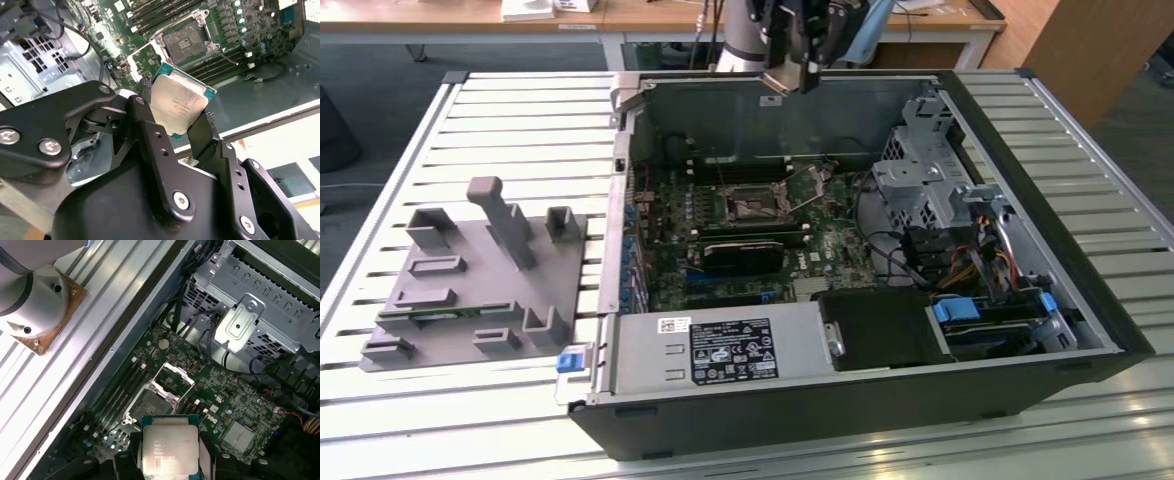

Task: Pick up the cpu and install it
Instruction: 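Place the cpu into insertion slot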

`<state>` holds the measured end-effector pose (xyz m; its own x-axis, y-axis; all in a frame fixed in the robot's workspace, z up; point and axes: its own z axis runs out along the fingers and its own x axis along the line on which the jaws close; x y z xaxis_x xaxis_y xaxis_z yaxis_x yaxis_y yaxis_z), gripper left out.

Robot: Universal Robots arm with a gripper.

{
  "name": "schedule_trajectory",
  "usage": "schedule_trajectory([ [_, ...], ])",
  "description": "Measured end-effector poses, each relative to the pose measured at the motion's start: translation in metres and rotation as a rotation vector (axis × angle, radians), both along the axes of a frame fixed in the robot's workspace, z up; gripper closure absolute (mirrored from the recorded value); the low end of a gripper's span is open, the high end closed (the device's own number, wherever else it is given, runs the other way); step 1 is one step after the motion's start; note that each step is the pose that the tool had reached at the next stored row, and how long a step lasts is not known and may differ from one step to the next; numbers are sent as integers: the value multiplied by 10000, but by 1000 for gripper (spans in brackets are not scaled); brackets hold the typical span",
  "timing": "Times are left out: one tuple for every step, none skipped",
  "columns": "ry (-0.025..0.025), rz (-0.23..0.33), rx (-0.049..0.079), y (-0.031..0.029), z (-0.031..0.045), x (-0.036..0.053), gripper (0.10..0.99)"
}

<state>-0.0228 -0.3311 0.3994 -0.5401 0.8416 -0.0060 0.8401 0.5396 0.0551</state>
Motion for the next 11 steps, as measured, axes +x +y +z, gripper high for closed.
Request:
schedule_trajectory([
  [-3,-167,0,0,-3,0,549],
  [-7,-325,-1,0,-6,0,549],
  [-8,-459,-2,1,-8,0,549],
  [-8,-582,-3,2,-9,0,549],
  [-9,-727,-2,2,-13,0,549],
  [-9,-868,-2,2,-15,0,549],
  [-9,-1018,-1,3,-18,0,549],
  [-8,-1196,-2,3,-21,0,549],
  [-8,-1376,-2,3,-24,0,549],
  [-8,-1555,-2,3,-29,0,549],
  [-8,-1736,-2,3,-34,0,549],
])
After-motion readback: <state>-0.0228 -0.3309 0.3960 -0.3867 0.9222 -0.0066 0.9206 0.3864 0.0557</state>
